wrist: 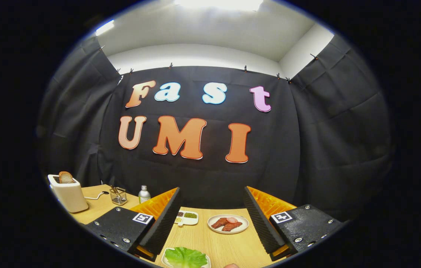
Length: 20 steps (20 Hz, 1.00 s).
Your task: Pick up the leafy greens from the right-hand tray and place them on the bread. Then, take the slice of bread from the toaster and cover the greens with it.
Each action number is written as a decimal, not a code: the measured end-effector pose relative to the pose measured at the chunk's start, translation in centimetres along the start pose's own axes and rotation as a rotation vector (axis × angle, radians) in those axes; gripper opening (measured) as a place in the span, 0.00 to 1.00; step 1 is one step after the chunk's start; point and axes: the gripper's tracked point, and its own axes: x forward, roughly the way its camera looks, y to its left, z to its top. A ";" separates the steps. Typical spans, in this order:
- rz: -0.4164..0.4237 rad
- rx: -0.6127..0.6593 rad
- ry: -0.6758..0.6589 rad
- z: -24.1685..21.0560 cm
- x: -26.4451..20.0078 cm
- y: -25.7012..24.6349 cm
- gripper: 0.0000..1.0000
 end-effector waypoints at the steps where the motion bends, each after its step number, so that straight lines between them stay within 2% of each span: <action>1: 0.006 0.005 -0.004 0.2 -0.1 0.1 0.99; 13: 0.038 -0.002 0.065 -2.4 -1.0 -0.2 0.99; 20: 0.047 -0.020 0.210 -7.9 -0.7 -0.5 0.99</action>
